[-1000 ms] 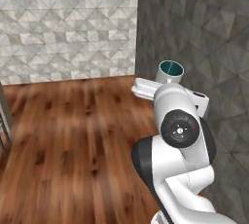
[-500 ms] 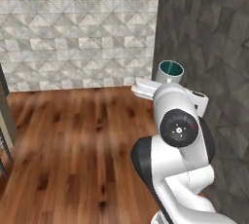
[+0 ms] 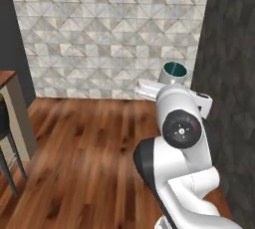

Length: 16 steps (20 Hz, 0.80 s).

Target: Open the cabinet directly in front. Then move the liquor and the mug to the dining counter with the candle on it.

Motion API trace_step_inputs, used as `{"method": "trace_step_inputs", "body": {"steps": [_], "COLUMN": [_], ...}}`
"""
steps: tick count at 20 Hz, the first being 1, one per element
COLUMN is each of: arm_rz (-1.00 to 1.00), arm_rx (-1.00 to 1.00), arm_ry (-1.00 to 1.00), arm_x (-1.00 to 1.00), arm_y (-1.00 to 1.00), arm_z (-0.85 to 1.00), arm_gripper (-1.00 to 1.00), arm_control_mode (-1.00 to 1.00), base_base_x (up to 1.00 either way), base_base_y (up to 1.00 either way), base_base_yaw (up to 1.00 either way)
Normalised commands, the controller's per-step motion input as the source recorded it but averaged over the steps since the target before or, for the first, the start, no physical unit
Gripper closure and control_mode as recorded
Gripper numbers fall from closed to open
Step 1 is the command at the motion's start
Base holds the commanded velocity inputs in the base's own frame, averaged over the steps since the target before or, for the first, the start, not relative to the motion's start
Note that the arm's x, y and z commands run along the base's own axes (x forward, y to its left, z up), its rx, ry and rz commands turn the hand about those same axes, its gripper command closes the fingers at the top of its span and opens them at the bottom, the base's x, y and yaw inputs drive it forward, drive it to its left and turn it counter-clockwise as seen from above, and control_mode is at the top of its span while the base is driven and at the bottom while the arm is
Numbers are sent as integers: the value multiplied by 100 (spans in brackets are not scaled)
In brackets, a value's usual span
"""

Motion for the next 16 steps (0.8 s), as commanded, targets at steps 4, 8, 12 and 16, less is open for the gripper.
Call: {"method": "trace_step_inputs", "body": {"steps": [4,8,12,16], "arm_rz": [0,0,0,0], "arm_rx": [0,0,0,0], "arm_ry": [0,0,0,0], "arm_x": [0,0,0,0], "arm_y": [0,0,0,0], "arm_z": [0,0,0,0], "arm_gripper": [100,100,100,100], "arm_control_mode": [100,100,100,100], "base_base_x": [100,100,100,98], "base_base_y": [-9,-11,-13,-10], "base_base_yaw": [50,56,60,72]}}
